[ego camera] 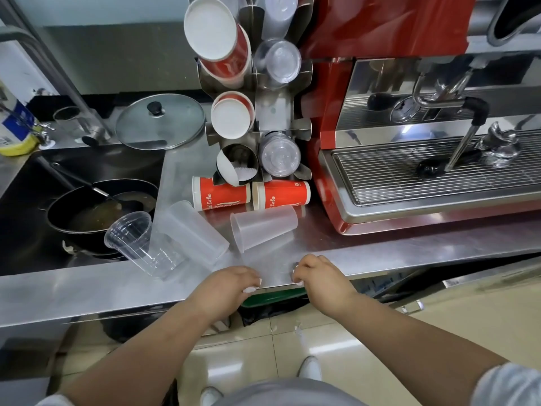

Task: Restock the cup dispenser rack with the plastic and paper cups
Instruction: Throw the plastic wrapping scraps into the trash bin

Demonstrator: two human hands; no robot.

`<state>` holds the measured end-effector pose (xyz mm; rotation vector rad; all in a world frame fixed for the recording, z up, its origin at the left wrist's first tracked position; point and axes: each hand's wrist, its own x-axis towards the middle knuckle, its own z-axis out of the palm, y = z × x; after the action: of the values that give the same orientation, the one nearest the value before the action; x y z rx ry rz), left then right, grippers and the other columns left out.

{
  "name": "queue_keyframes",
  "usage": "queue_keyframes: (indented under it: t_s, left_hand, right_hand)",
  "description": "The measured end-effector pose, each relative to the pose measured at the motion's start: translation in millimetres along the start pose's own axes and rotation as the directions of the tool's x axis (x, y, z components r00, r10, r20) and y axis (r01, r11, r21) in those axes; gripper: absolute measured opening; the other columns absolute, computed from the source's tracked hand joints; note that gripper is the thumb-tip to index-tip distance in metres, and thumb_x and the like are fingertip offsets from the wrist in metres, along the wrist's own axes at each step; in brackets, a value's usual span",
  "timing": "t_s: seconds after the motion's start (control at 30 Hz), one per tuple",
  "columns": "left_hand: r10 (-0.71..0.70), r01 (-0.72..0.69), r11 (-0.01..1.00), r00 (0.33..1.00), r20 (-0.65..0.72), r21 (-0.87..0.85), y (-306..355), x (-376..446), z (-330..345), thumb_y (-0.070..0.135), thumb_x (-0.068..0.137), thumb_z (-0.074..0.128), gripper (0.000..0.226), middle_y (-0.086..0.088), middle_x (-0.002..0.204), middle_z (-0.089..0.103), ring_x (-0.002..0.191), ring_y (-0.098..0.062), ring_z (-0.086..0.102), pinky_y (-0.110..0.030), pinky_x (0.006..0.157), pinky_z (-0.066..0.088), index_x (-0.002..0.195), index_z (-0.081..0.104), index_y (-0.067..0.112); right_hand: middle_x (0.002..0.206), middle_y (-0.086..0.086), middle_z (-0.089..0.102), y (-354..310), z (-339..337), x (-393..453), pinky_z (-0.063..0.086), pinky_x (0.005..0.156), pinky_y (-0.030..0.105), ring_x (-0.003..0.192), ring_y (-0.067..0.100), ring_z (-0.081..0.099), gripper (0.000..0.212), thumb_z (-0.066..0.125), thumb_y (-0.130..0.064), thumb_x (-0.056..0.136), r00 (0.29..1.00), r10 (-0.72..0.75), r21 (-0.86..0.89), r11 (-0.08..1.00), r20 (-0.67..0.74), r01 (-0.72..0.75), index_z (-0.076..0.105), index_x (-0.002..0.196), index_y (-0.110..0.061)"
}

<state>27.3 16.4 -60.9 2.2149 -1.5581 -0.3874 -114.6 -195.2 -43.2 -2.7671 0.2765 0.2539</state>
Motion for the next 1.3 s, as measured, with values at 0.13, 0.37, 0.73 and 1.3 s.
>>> queue_keyframes:
  t_s: [0.13,0.37,0.73,1.3]
  left_hand:
    - [-0.047,0.048,0.998,0.998,0.047,-0.027,-2,-1,-6,0.024,0.093,0.066,0.019,0.004,0.122,0.066,0.104,-0.017,0.067,-0.023,0.089,0.05,0.11,0.074,0.021]
    - [-0.08,0.07,0.996,0.971,0.225,0.055,0,-2,-24,0.024,0.097,0.058,0.032,0.006,0.133,0.061,0.122,-0.014,0.055,-0.026,0.1,0.043,0.128,0.065,0.022]
    - [-0.217,0.185,0.972,0.941,0.259,0.142,-7,-40,-53,0.025,0.09,0.058,0.027,0.0,0.115,0.064,0.107,-0.02,0.06,-0.031,0.091,0.047,0.114,0.069,0.022]
    - [-0.678,0.679,0.733,0.727,0.108,0.035,-39,-236,-80,0.03,0.092,0.058,0.027,0.005,0.12,0.063,0.11,-0.016,0.059,-0.022,0.078,0.036,0.117,0.068,0.023]
  right_hand:
    - [0.114,0.006,0.053,-5,-14,9,0.041,0.083,0.027,0.108,0.028,0.048,0.045,0.05,0.011,0.075,0.991,-0.031,-0.055,0.998,0.13,0.039,0.064,0.107,-0.018]
    - [0.109,0.005,0.05,-15,-34,25,0.047,0.081,0.03,0.101,0.029,0.056,0.04,0.054,0.008,0.078,0.935,-0.065,-0.08,0.992,0.349,0.098,0.068,0.102,-0.022]
    - [0.103,0.002,0.065,-64,-49,58,0.058,0.077,0.039,0.086,0.025,0.066,0.04,0.049,-0.001,0.072,0.843,-0.111,-0.144,0.965,0.526,0.217,0.062,0.086,-0.036]
    - [0.119,0.0,0.06,-249,-3,92,0.047,0.086,0.033,0.108,0.02,0.055,0.025,0.056,-0.017,0.086,0.597,-0.426,-0.12,0.738,0.68,0.664,0.067,0.105,-0.029]
